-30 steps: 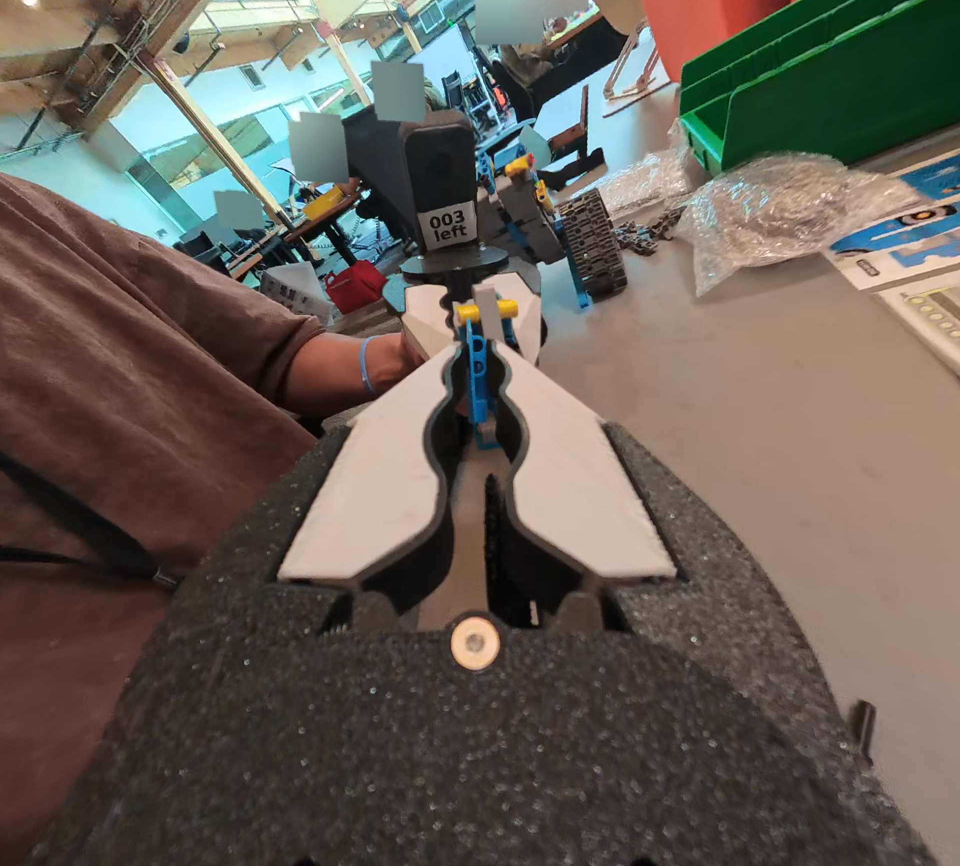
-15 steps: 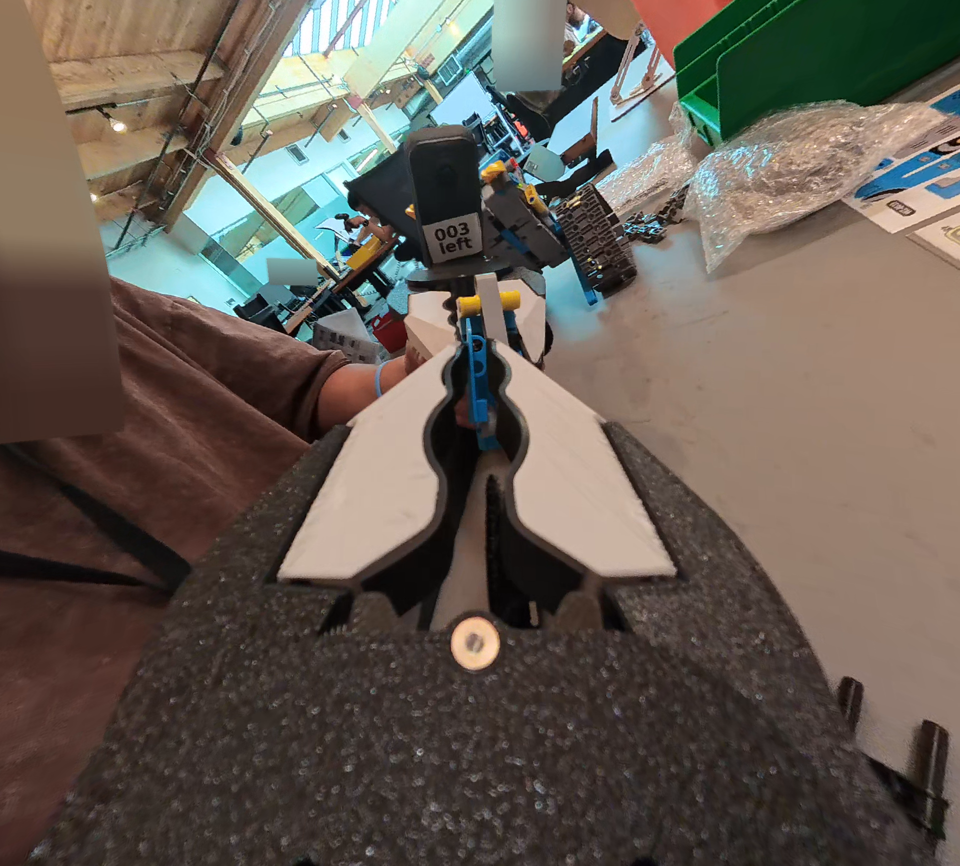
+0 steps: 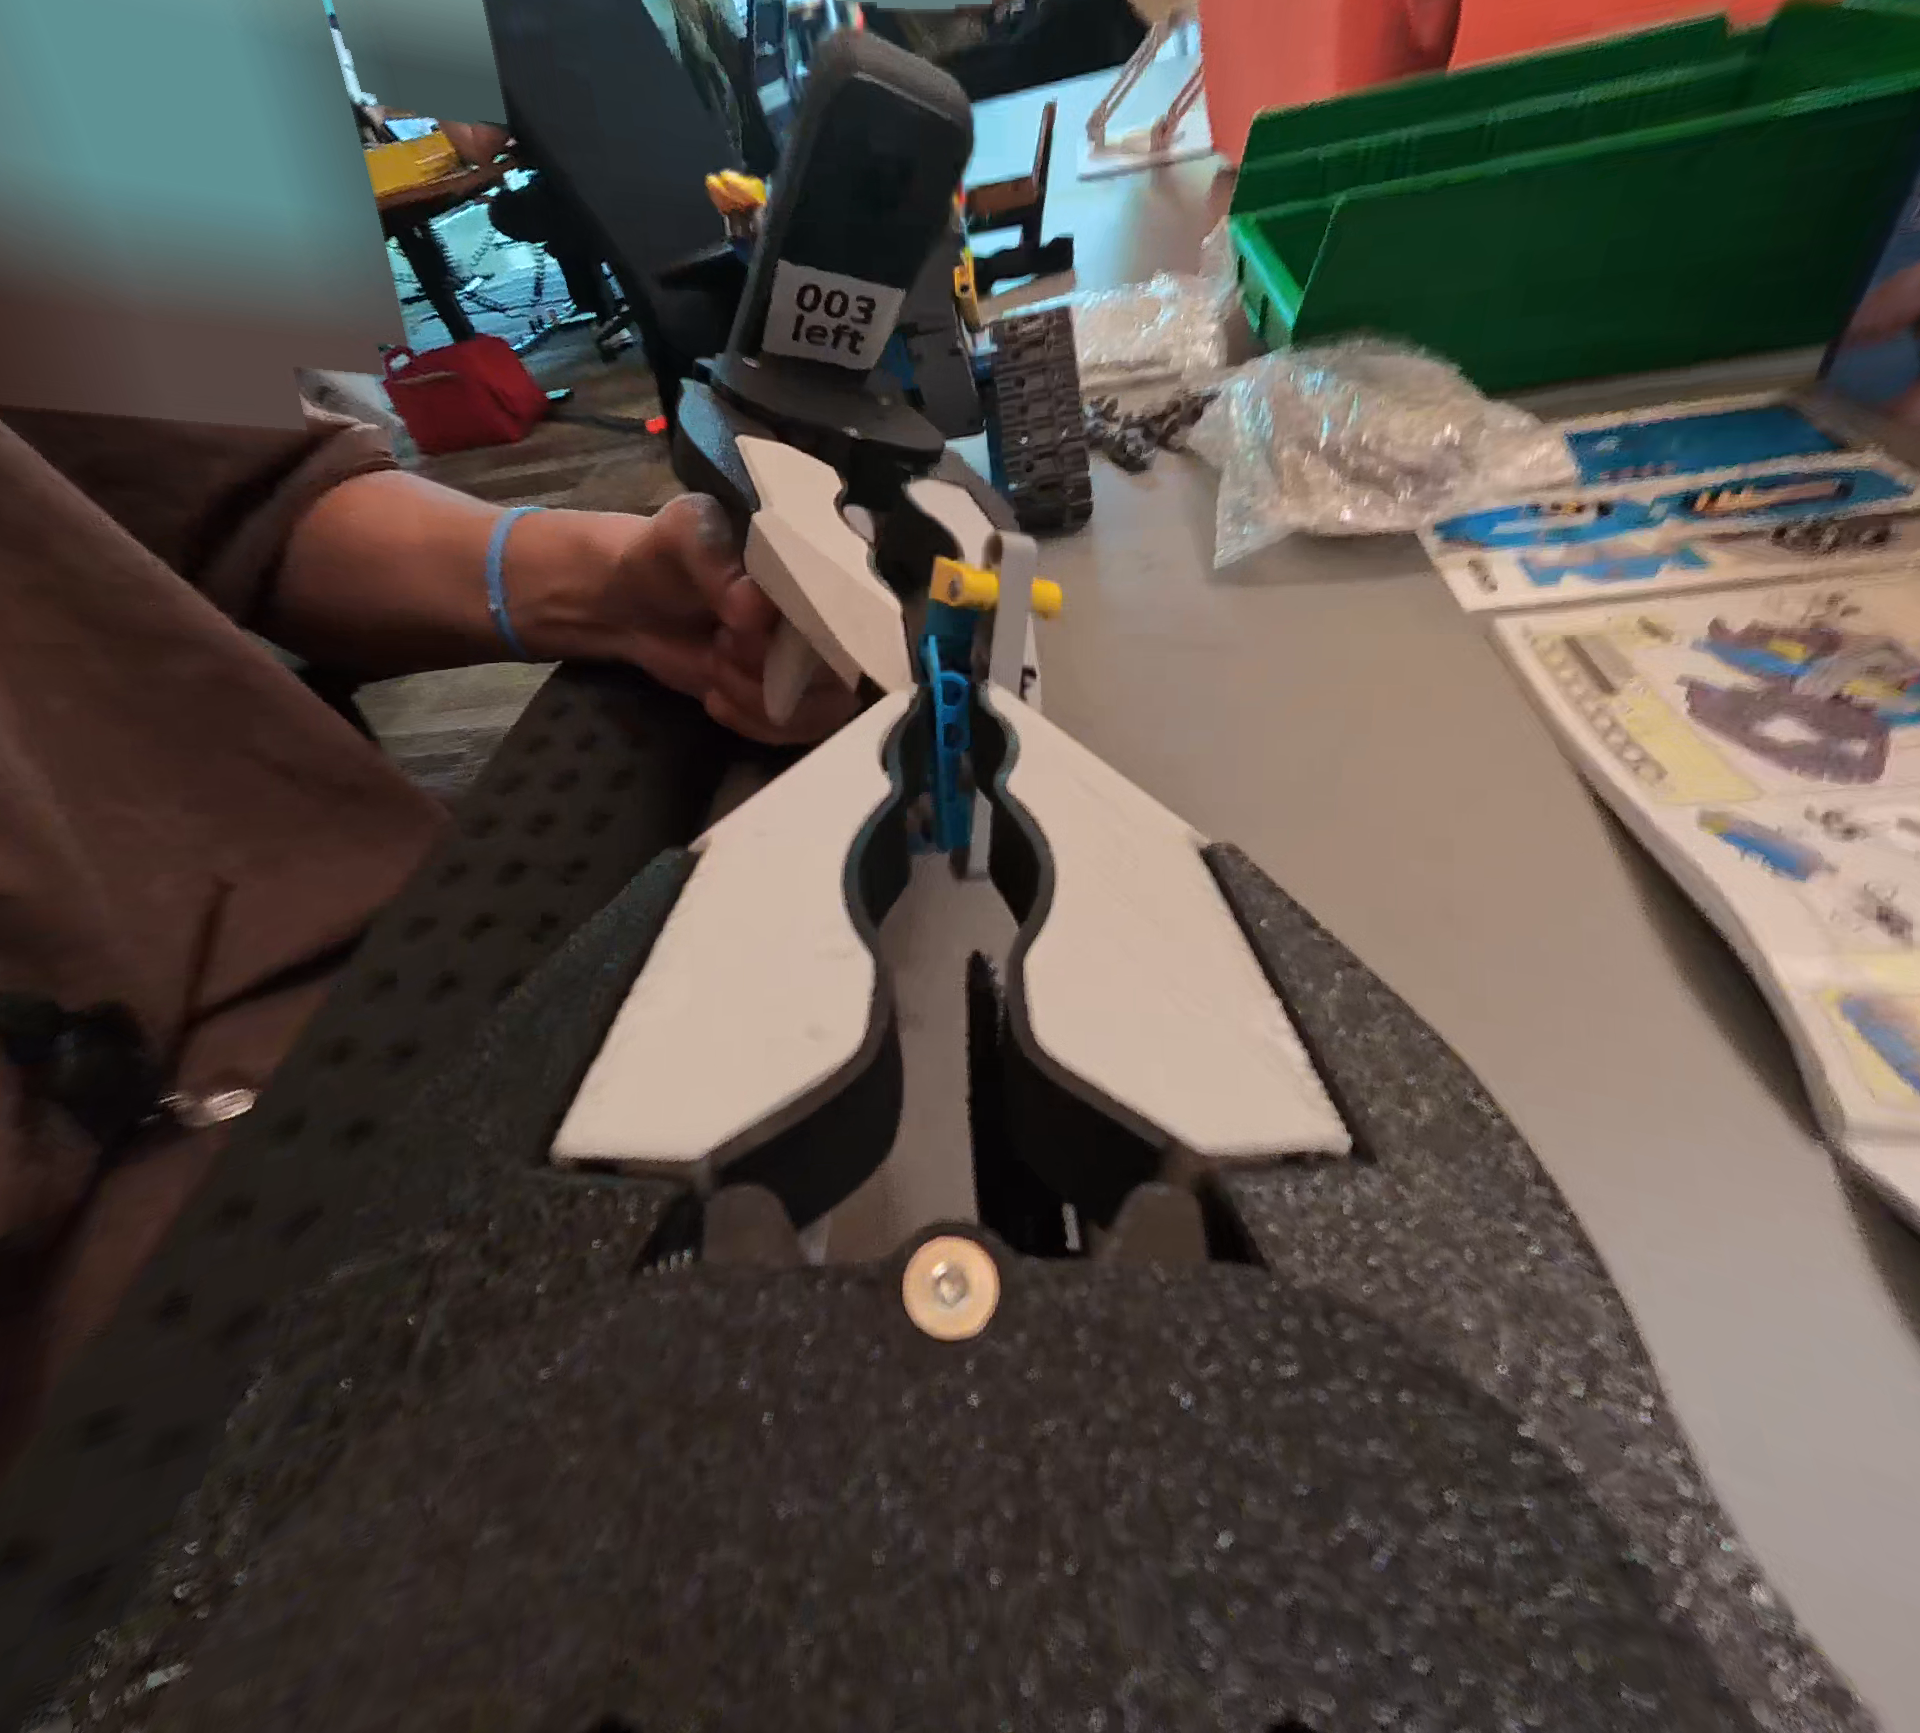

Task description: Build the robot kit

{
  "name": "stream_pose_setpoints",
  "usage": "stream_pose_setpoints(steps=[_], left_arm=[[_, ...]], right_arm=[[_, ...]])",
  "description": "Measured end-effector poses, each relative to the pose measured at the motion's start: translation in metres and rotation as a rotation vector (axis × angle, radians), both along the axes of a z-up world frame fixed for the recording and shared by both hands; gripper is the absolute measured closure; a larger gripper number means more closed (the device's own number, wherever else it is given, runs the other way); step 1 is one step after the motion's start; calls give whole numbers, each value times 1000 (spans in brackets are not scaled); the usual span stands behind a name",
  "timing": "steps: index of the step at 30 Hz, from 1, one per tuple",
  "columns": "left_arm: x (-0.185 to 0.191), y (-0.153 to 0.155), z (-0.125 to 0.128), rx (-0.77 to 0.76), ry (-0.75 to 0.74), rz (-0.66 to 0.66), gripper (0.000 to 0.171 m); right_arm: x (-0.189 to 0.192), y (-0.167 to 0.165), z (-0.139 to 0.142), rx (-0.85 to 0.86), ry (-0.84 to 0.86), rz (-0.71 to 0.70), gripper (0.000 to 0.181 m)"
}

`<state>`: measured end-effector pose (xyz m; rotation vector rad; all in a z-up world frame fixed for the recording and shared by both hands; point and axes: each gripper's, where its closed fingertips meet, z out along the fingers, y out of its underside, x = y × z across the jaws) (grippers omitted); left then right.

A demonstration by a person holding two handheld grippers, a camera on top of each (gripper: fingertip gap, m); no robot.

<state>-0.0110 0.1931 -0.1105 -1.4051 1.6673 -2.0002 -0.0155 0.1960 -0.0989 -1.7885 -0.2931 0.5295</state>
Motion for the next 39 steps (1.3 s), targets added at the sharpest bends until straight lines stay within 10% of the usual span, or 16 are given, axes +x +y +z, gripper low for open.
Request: stream_pose_setpoints(steps=[12, 29, 33, 39], left_arm=[[5, 4, -10, 192, -25, 86, 148], [6, 4, -11, 169, -8, 77, 148], [5, 5, -10, 161, -15, 75, 148], [-6, -5, 11, 94, -123, 2, 148]], right_arm=[[41, -67, -105, -657, -610, -9, 172], [39, -77, -109, -735, -657, 1, 174], [37, -59, -85, -602, -589, -38, 175], [6, -25, 16, -181, 36, 2, 176]])
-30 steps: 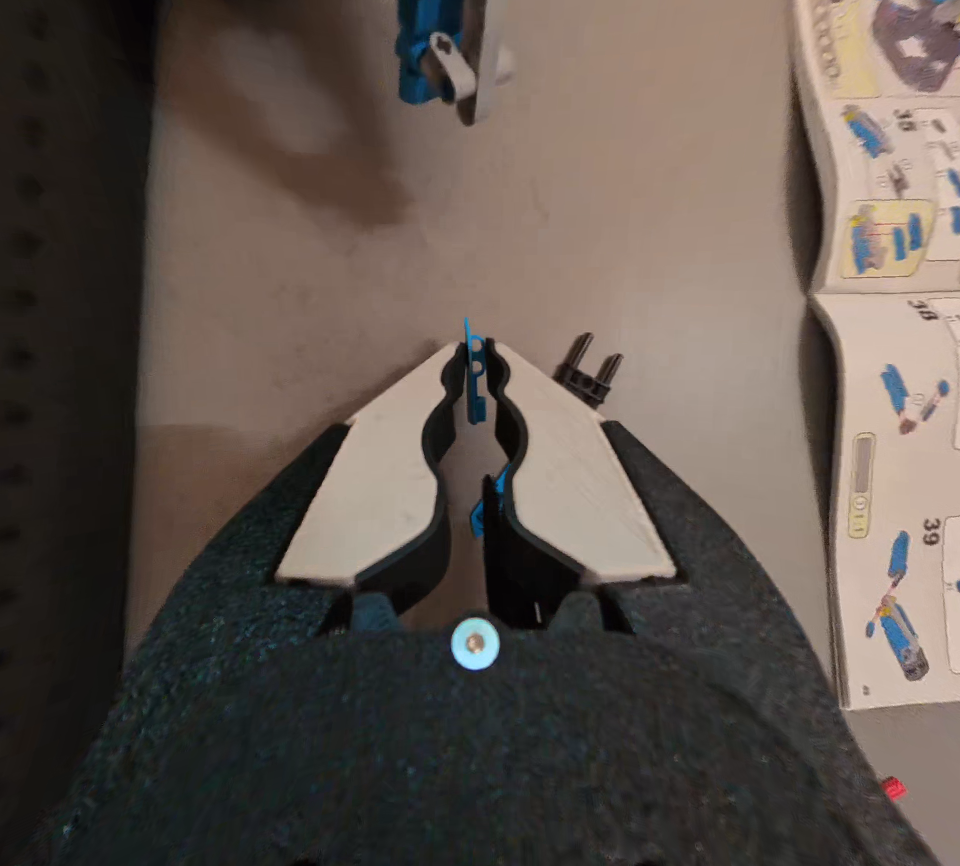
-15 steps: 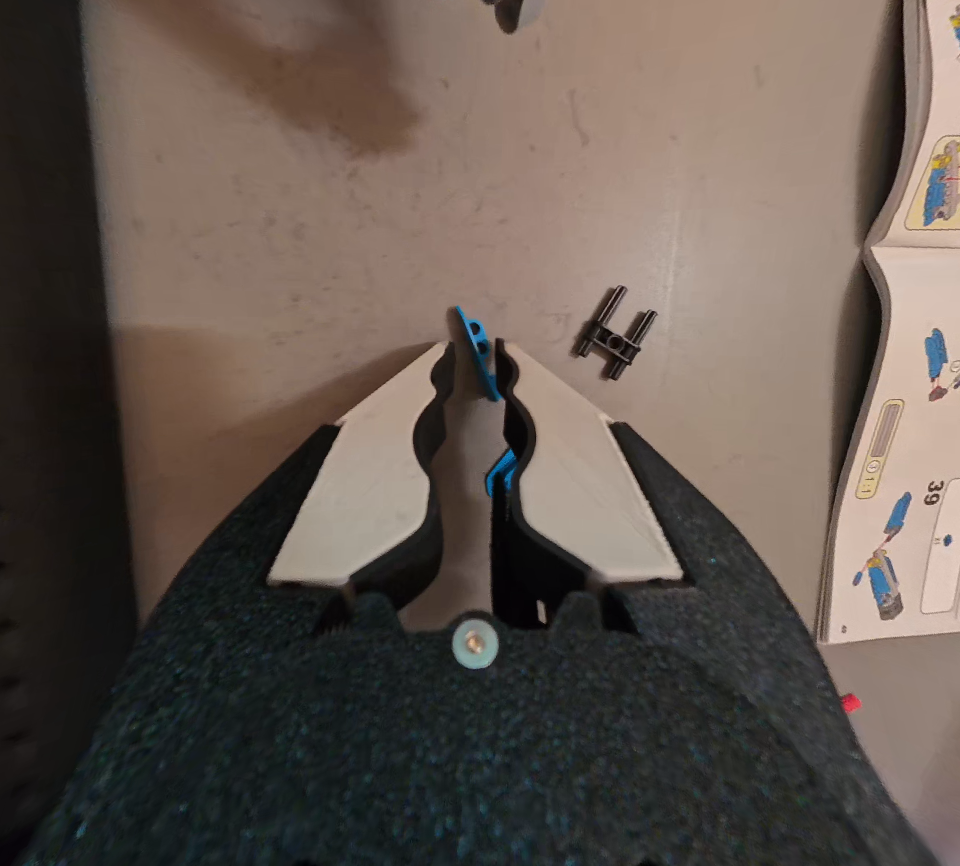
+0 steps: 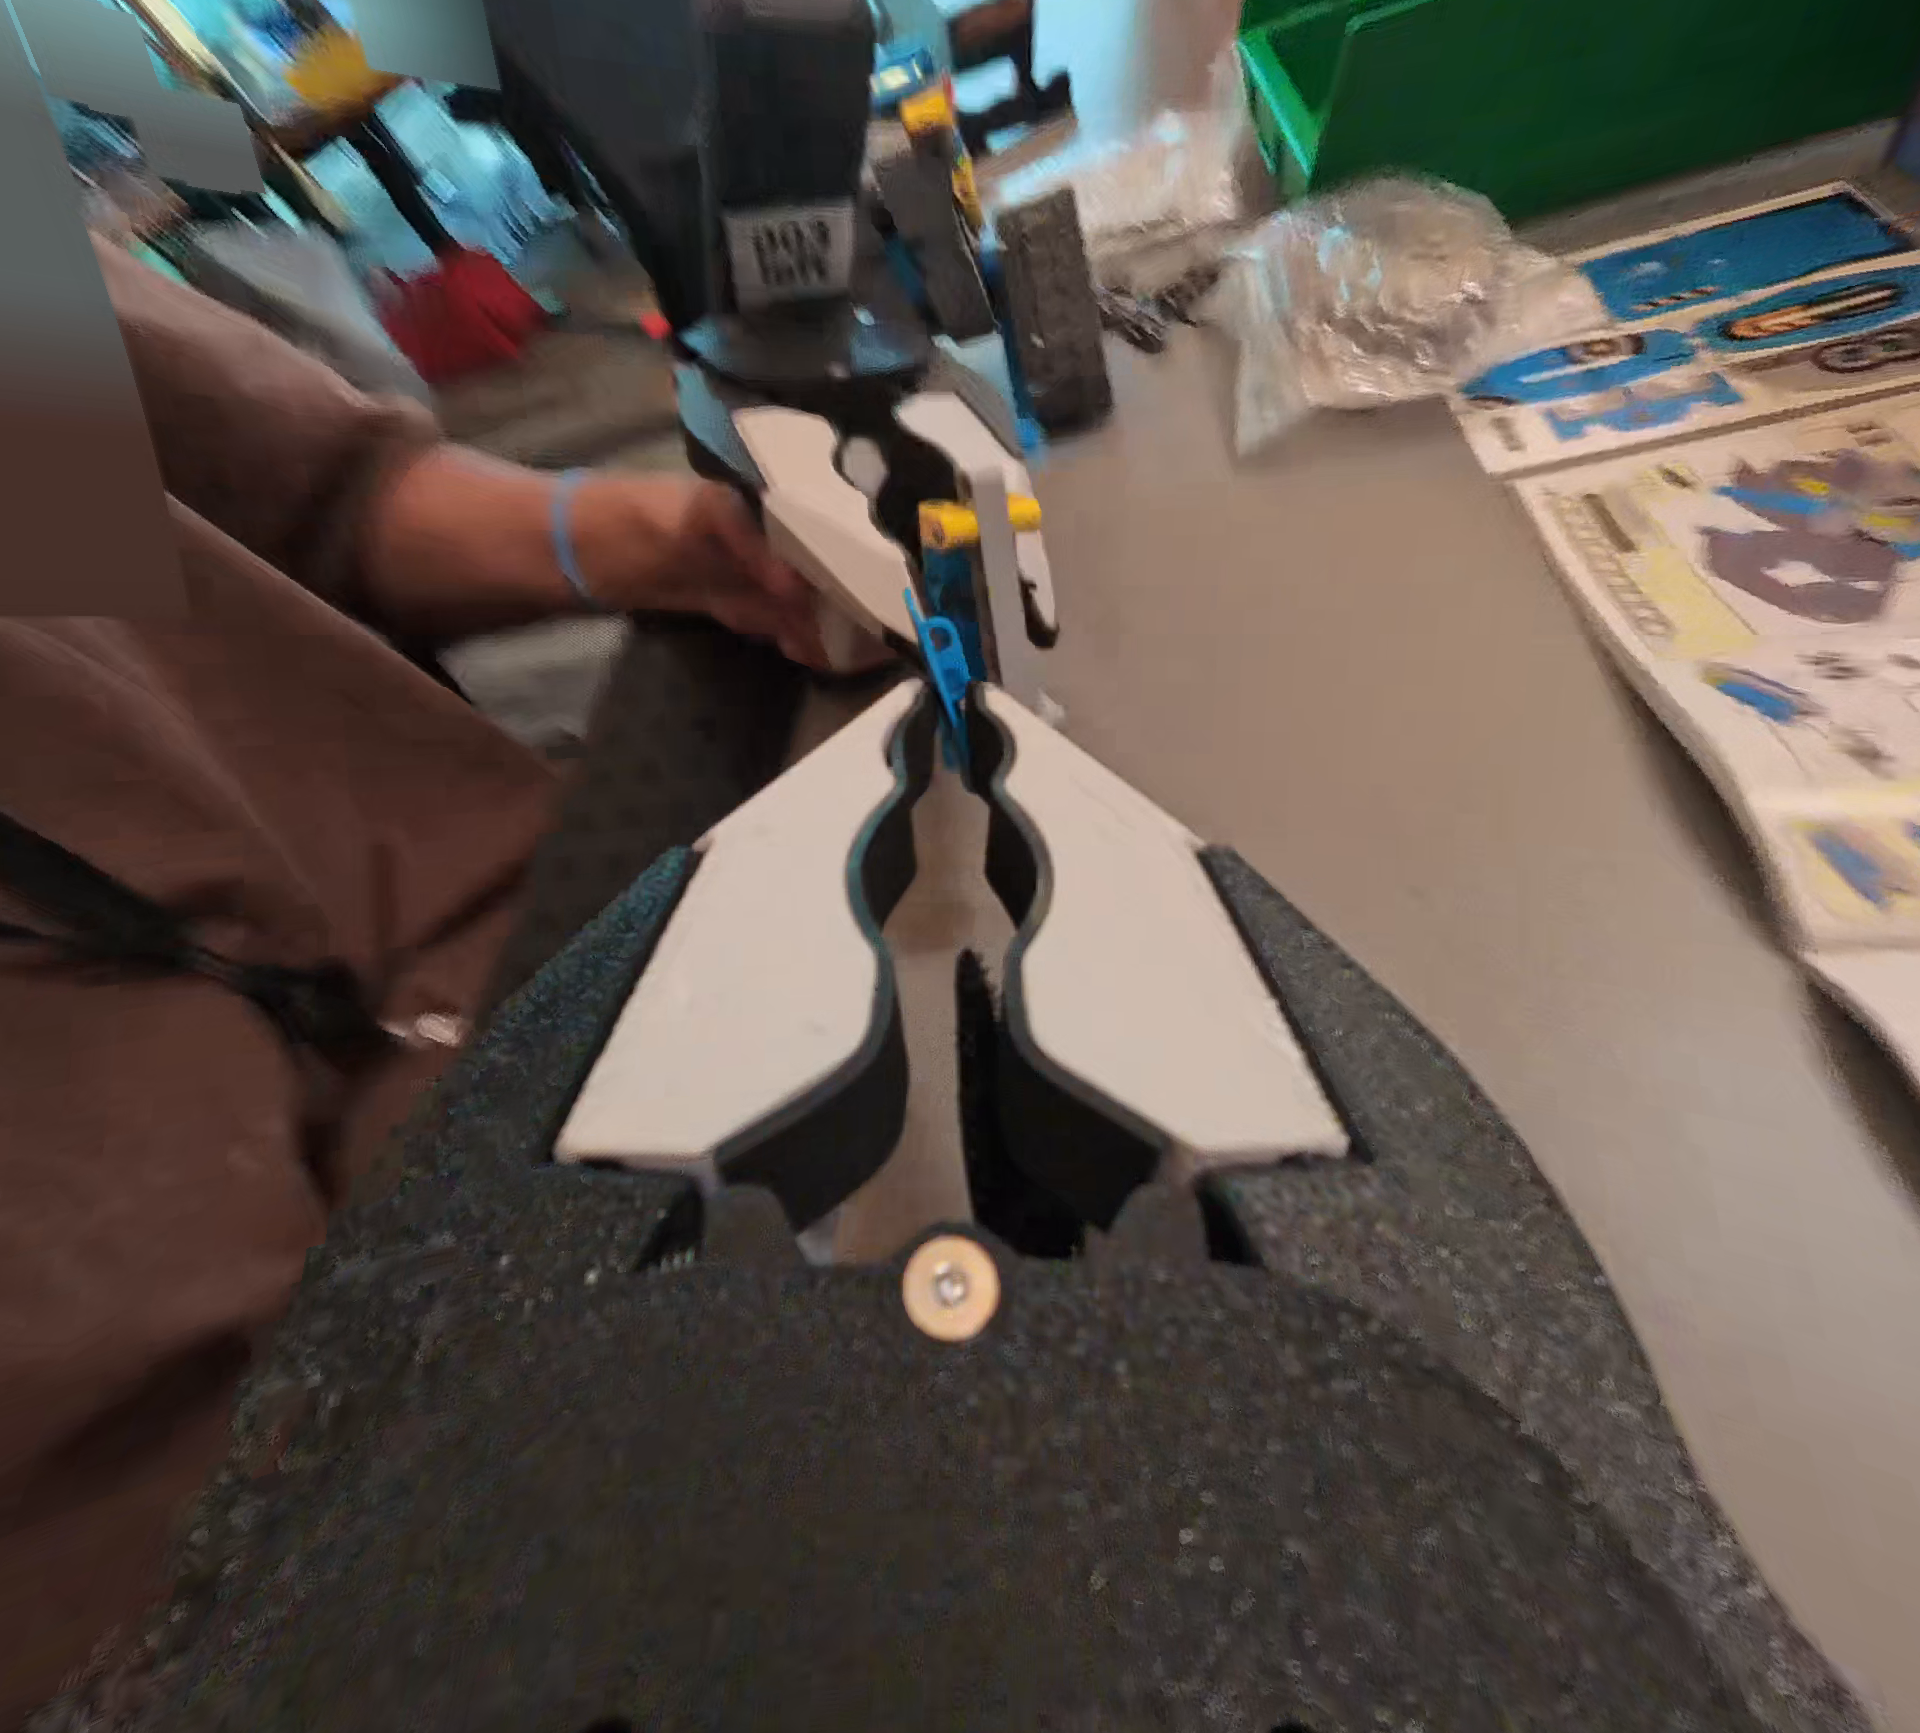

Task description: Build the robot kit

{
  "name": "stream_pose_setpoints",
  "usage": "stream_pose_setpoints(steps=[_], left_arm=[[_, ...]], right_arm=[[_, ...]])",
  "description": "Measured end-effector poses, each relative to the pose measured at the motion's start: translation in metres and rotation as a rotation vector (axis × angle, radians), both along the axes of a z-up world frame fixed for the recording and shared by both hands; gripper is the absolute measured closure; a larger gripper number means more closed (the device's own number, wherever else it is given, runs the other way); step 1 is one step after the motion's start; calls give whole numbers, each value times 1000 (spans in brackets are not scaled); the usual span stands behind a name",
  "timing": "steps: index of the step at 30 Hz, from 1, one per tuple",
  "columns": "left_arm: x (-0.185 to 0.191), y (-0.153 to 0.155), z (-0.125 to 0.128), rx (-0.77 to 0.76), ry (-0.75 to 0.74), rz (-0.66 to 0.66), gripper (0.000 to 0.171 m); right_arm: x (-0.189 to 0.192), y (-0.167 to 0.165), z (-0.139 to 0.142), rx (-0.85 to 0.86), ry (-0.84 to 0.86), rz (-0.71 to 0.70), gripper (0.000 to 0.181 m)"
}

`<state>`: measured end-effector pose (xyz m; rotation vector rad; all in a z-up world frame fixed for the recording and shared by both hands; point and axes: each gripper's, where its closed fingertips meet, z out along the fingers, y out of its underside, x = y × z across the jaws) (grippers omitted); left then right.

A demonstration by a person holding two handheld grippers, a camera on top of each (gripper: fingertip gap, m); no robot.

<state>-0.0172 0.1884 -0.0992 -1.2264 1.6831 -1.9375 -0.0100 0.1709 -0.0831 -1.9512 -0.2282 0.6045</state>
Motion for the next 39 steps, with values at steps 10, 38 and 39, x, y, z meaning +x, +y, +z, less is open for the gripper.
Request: stream_pose_setpoints(steps=[10, 38, 39], left_arm=[[0, -2, -2, 7, 13, -7, 148], [1, -6, -19, 107, 69, -10, 148], [2, -8, -22, 132, 76, -12, 148]], right_arm=[[-16, 14, -9, -86, 381, 60, 177], [-11, 12, -32, -178, 316, 45, 177], [-10, 11, -36, -188, 265, 43, 177]])
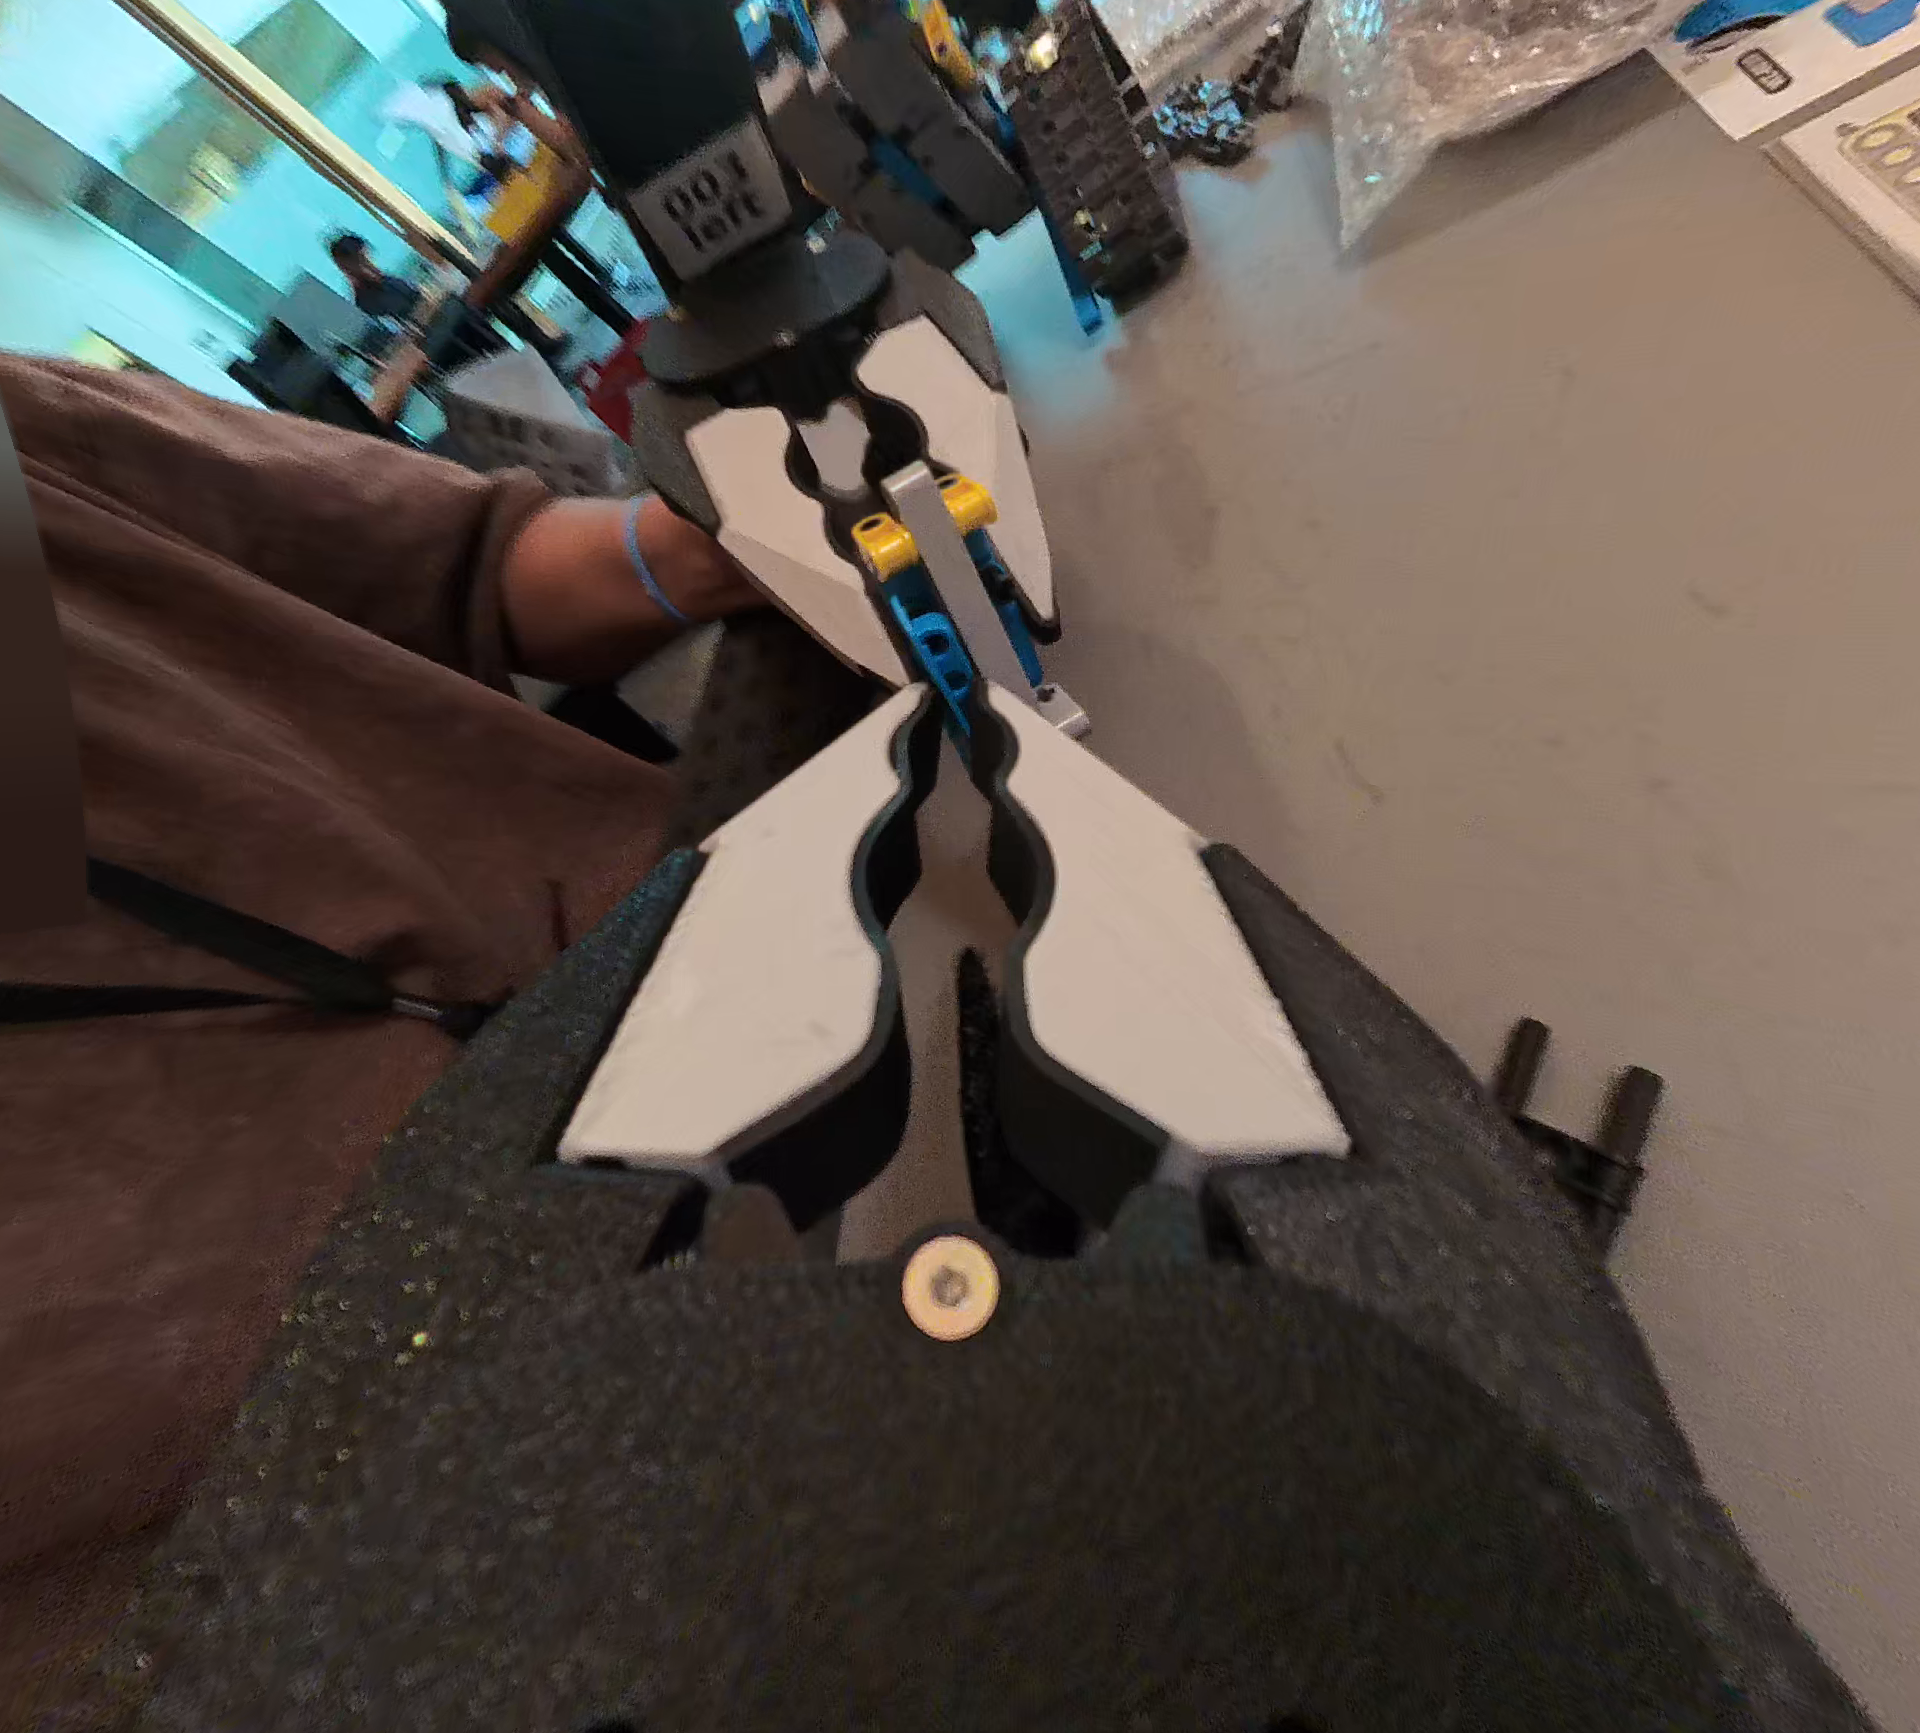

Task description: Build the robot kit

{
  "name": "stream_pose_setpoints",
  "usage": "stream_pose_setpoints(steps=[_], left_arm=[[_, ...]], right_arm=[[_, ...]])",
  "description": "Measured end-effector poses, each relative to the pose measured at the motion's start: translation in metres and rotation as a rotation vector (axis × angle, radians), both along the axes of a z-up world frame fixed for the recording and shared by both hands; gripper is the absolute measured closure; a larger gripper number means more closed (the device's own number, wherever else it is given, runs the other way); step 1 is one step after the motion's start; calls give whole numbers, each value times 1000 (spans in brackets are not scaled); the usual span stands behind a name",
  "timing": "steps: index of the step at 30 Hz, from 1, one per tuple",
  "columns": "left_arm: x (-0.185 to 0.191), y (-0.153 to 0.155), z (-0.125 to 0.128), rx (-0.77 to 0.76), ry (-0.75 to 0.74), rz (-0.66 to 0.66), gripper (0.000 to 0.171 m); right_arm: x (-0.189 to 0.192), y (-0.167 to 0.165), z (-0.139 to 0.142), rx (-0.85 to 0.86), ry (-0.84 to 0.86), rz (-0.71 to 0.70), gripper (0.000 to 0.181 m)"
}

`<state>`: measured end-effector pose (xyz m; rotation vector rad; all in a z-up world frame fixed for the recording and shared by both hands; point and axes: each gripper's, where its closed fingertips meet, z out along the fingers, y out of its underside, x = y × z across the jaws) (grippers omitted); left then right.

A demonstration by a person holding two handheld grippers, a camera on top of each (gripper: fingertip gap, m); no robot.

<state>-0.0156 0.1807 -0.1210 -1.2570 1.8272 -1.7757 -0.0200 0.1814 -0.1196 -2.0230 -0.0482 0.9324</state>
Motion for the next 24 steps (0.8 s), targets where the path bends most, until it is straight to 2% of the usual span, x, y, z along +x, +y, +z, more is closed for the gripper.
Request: stream_pose_setpoints(steps=[3, 5, 12, 19, 24], left_arm=[[-2, -9, -8, 88, -2, -22, 148], [-3, -14, -11, 131, -4, -32, 148], [-9, -29, -21, 214, 2, -92, 148], [-7, -28, -23, 249, -2, -70, 149], [-6, -26, -23, 239, 5, -63, 149]], right_arm=[[-2, -10, -9, -10, -173, 61, 177], [-2, -15, -15, -22, -232, 89, 177], [-9, -30, -24, -46, -227, 210, 177], [-8, -29, -28, -42, -317, 204, 178], [-8, -28, -29, -40, -303, 193, 177]])
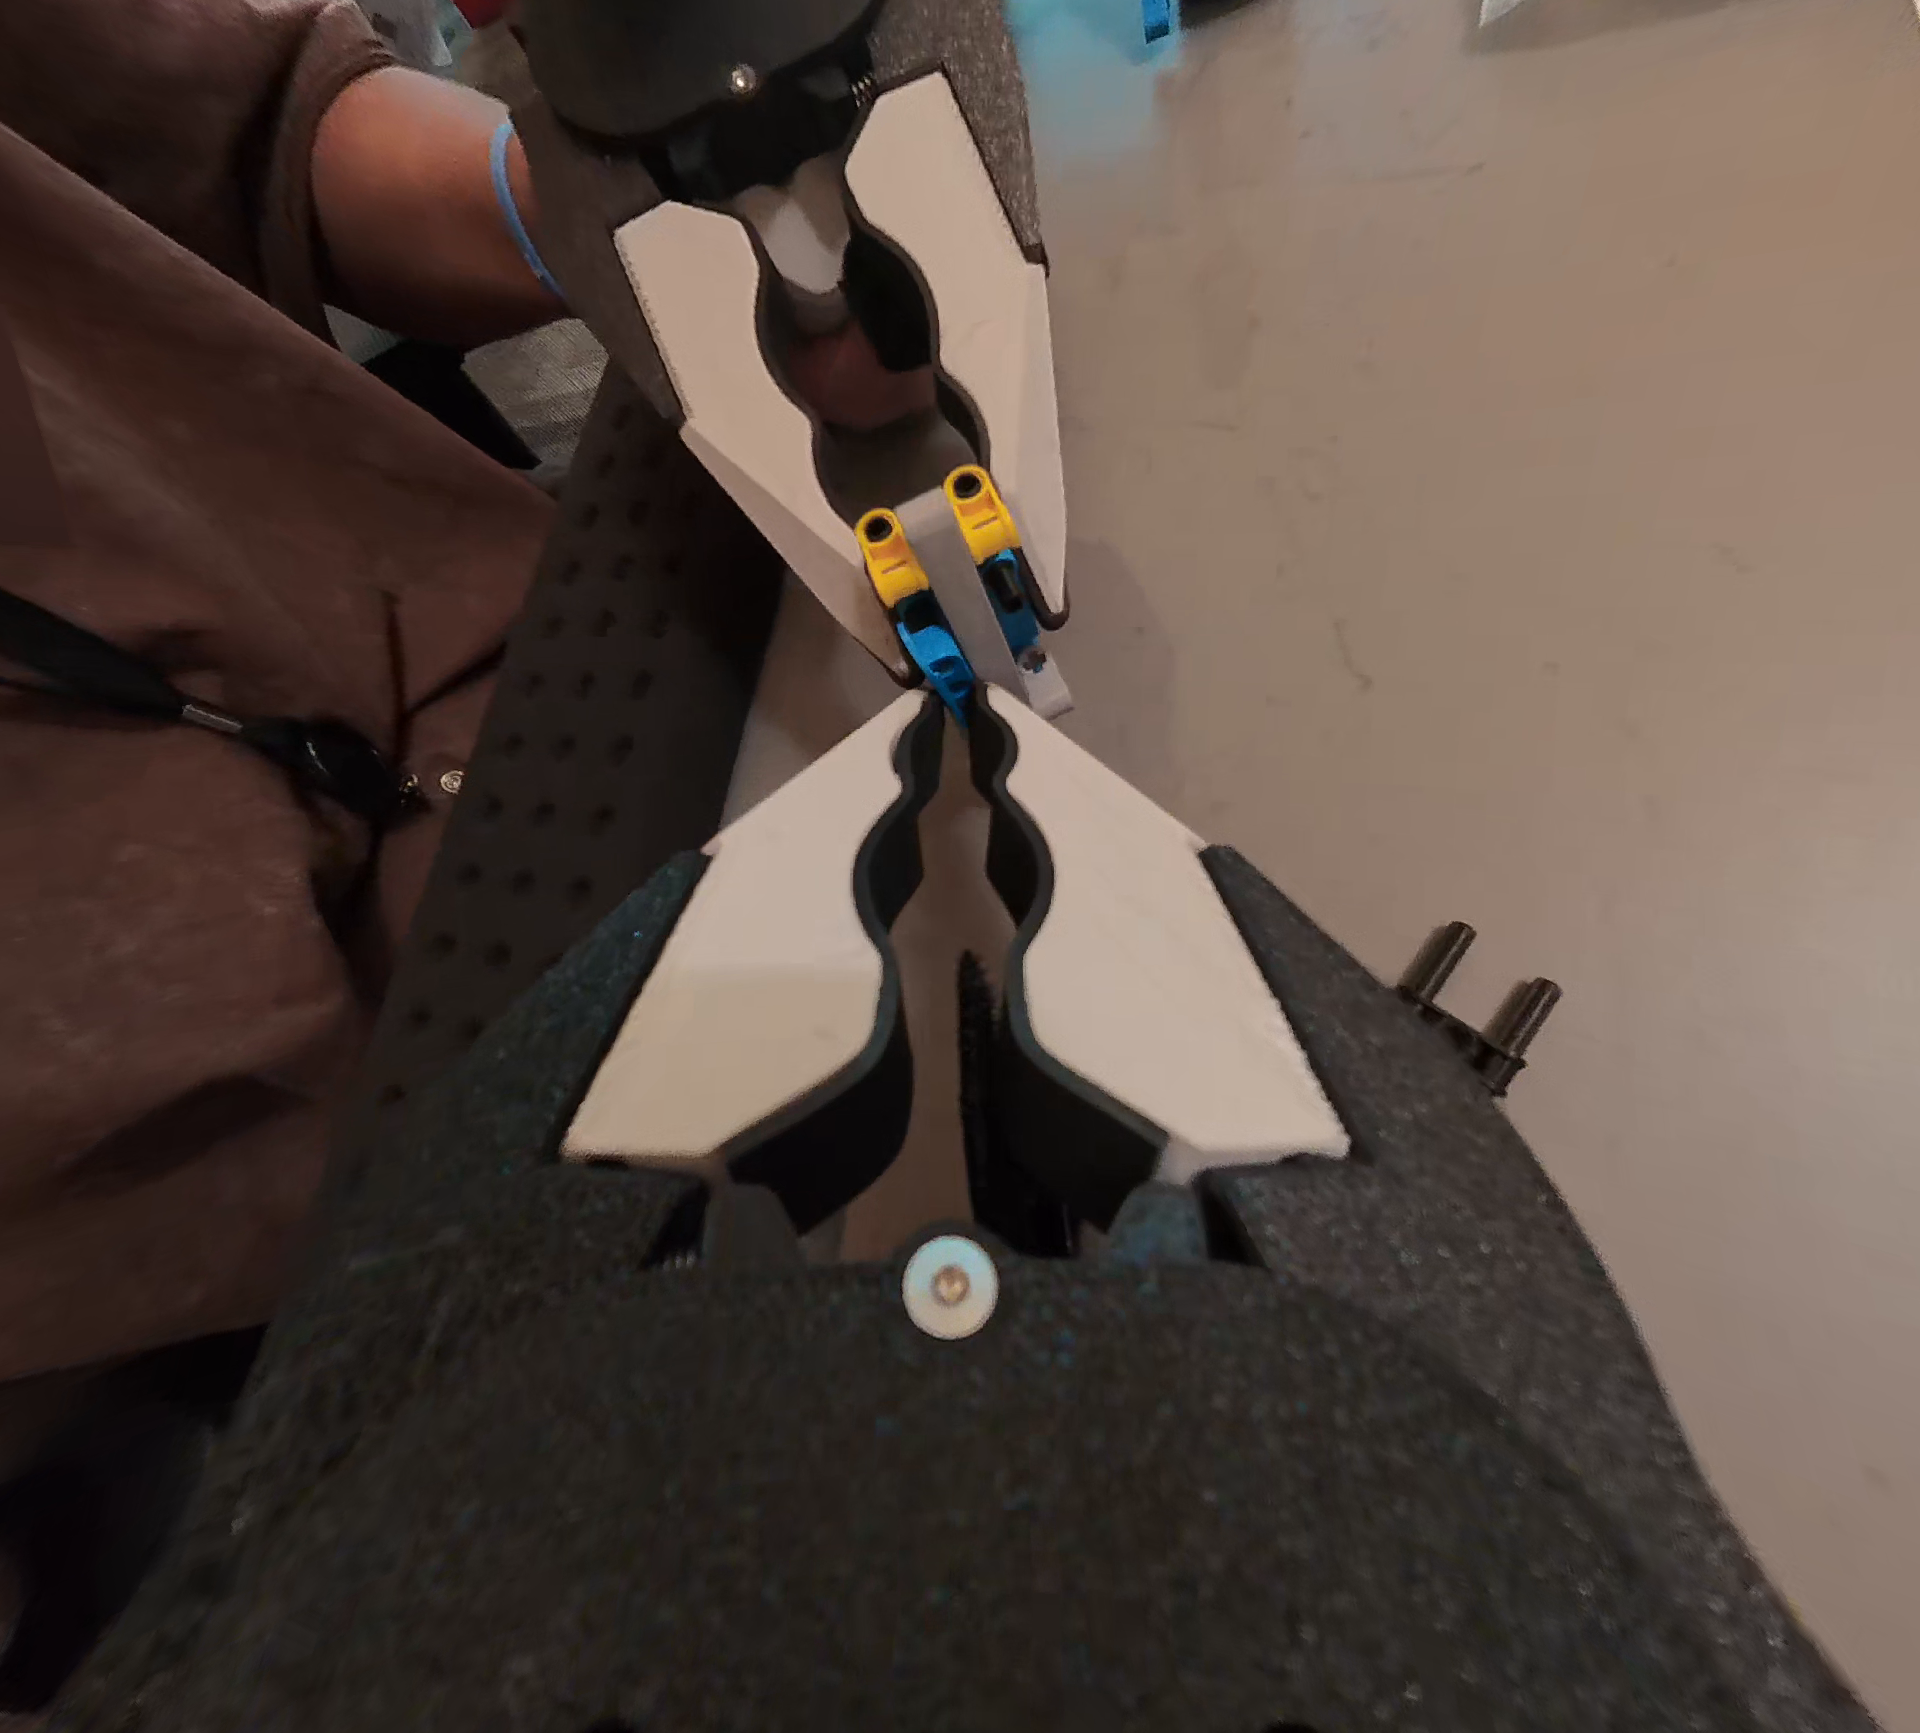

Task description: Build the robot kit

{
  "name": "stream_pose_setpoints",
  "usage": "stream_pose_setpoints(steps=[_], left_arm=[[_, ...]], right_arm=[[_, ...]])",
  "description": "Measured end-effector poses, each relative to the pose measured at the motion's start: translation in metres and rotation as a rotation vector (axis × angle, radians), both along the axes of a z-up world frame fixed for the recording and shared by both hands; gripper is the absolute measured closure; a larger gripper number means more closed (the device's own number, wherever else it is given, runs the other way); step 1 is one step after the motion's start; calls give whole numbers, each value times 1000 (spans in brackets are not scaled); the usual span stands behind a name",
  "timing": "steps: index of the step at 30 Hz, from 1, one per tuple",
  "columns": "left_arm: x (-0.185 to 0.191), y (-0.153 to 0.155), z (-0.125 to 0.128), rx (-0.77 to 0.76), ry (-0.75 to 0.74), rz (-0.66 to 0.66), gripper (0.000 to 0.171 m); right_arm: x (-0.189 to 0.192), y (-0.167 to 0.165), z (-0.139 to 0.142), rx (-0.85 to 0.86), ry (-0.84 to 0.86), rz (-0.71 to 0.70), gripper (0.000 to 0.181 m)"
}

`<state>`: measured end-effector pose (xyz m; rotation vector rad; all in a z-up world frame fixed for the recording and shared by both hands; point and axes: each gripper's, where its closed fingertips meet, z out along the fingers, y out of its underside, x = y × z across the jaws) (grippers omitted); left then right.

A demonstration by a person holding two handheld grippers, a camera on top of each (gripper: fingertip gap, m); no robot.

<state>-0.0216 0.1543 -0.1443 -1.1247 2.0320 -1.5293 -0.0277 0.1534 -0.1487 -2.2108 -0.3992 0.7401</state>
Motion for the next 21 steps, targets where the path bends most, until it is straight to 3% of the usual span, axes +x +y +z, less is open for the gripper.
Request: stream_pose_setpoints(steps=[3, 16, 21], left_arm=[[1, 2, 3, -73, 26, -4, 148], [3, 4, 0, -107, 75, 4, 147], [3, 8, 8, -137, 34, 11, 148]], right_arm=[[2, 3, 7, 15, 50, -25, 177], [3, 4, -2, -5, 139, -26, 176], [2, 8, 5, 66, 46, -18, 177]])
